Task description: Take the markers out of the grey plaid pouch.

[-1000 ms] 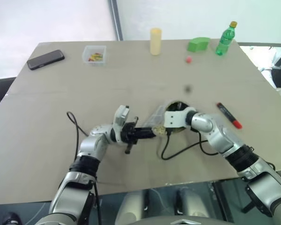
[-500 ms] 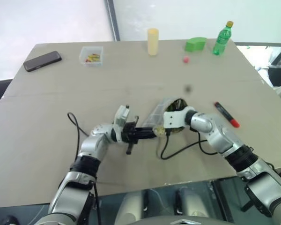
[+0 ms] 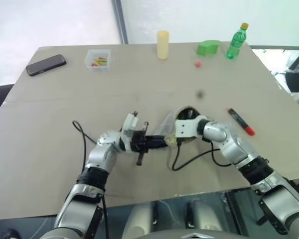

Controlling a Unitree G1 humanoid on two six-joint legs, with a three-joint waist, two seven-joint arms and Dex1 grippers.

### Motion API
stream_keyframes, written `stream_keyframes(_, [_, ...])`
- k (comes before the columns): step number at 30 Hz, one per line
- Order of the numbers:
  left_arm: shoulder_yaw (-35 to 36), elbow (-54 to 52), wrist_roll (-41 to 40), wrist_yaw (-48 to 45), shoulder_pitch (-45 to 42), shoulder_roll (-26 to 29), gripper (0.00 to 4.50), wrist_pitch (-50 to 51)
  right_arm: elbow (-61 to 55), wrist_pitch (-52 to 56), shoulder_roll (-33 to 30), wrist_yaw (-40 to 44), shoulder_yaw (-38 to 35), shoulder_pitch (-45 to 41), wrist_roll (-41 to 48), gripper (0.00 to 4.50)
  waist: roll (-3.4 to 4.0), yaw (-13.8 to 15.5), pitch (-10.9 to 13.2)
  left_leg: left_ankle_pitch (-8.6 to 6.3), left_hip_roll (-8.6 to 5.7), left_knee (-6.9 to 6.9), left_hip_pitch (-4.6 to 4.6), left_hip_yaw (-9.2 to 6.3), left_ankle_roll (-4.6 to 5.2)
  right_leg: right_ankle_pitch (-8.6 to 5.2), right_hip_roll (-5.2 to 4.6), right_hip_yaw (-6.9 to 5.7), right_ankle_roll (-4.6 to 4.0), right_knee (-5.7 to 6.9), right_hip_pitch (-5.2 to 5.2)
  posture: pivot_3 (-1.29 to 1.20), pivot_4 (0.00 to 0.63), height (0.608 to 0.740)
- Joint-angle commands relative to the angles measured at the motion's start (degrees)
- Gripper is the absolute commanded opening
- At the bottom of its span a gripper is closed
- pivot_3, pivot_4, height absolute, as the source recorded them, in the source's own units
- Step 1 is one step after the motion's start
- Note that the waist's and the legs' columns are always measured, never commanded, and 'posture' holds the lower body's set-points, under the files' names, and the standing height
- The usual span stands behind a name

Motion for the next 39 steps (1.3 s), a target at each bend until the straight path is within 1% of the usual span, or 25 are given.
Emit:
stream_keyframes(1, [1.52,-7.31,-1.79,-1.37,-0.09,-1.28,0.00,-0.22,5.44,2.95,-0.24,1.58,1.04,1.57,-1.45,3.76,0.00,-0.01,0.00,0.00,0.00,0.00,0.01,0.00,0.00,0.00,0.00,0.00,0.00,0.00,0.00,0.00,0.150,0.736])
stream_keyframes(6, [3.47,-11.01,-1.50,0.65,0.20,-1.82,0.00,-1.88,6.15,4.17,-1.34,4.78,0.81,0.24,-1.13,3.76,0.01,-0.06,0.00,0.00,0.02,0.00,0.02,0.00,-0.01,0.00,0.01,0.00,0.00,0.00,0.00,0.00,0.150,0.736])
stream_keyframes(10, [5.14,-11.43,-0.10,2.52,-0.60,-2.77,0.00,-4.93,4.38,5.32,-2.55,7.71,-0.27,-0.42,0.18,3.76,0.01,0.16,0.01,0.00,0.02,0.00,0.01,0.00,-0.01,0.00,-0.01,-0.01,0.00,0.00,0.00,0.00,0.150,0.736])
stream_keyframes(12, [6.05,-9.74,2.00,4.53,-1.71,-3.38,0.00,-8.28,3.52,5.38,-2.45,7.60,-1.14,-0.59,0.76,3.76,0.01,0.36,0.01,0.00,-0.02,0.00,-0.02,-0.01,-0.01,0.00,-0.05,-0.03,0.00,-0.01,0.00,0.00,0.150,0.736])
stream_keyframes(18, [7.58,-2.55,6.97,7.65,-5.72,-4.35,0.00,-16.49,1.84,1.50,-3.10,8.82,-0.41,0.41,1.52,3.76,0.02,0.70,0.01,0.00,-0.11,0.01,-0.09,-0.01,0.00,0.01,-0.13,-0.08,0.00,-0.09,0.00,0.00,0.150,0.736])
stream_keyframes(22, [7.11,-1.51,7.45,6.83,-6.49,-4.72,0.00,-17.53,1.77,0.43,-2.86,9.26,0.13,0.19,1.54,3.76,0.02,0.59,0.01,0.00,-0.09,-0.01,-0.09,-0.01,-0.01,0.01,-0.10,-0.11,0.01,-0.09,-0.01,0.00,0.150,0.736])
stream_keyframes(28, [6.04,-3.97,7.00,5.67,-4.94,-5.11,0.00,-17.60,4.54,2.18,-0.76,9.75,-0.26,-0.41,2.72,3.76,0.01,0.30,0.01,0.00,-0.09,-0.02,-0.09,-0.01,0.00,0.01,-0.06,-0.10,0.02,-0.09,0.00,0.00,0.150,0.736])
stream_keyframes(29, [6.04,-4.40,6.81,5.77,-4.83,-5.17,0.00,-17.36,5.04,2.16,-0.60,9.66,-0.22,-0.54,2.58,3.21,0.01,0.19,0.01,0.00,-0.08,-0.02,-0.08,-0.01,0.00,0.01,-0.05,-0.10,0.02,-0.09,0.01,0.00,0.150,0.736])
stream_keyframes(31, [6.12,-5.14,6.63,6.03,-4.69,-5.14,0.00,-17.02,5.21,2.34,-0.11,8.64,-0.79,-0.62,2.38,2.43,0.01,0.12,0.01,0.00,-0.06,-0.02,-0.06,-0.01,0.00,0.01,-0.04,-0.10,0.02,-0.07,0.02,0.00,0.150,0.736])
stream_keyframes(39, [6.10,-7.25,6.50,6.88,-3.46,-5.19,0.00,-16.95,4.78,3.00,0.46,7.68,-2.04,-0.39,2.53,2.43,0.02,0.11,0.01,0.00,-0.02,0.00,-0.04,-0.02,0.01,0.01,-0.02,-0.08,0.02,-0.05,0.02,0.00,0.150,0.736])
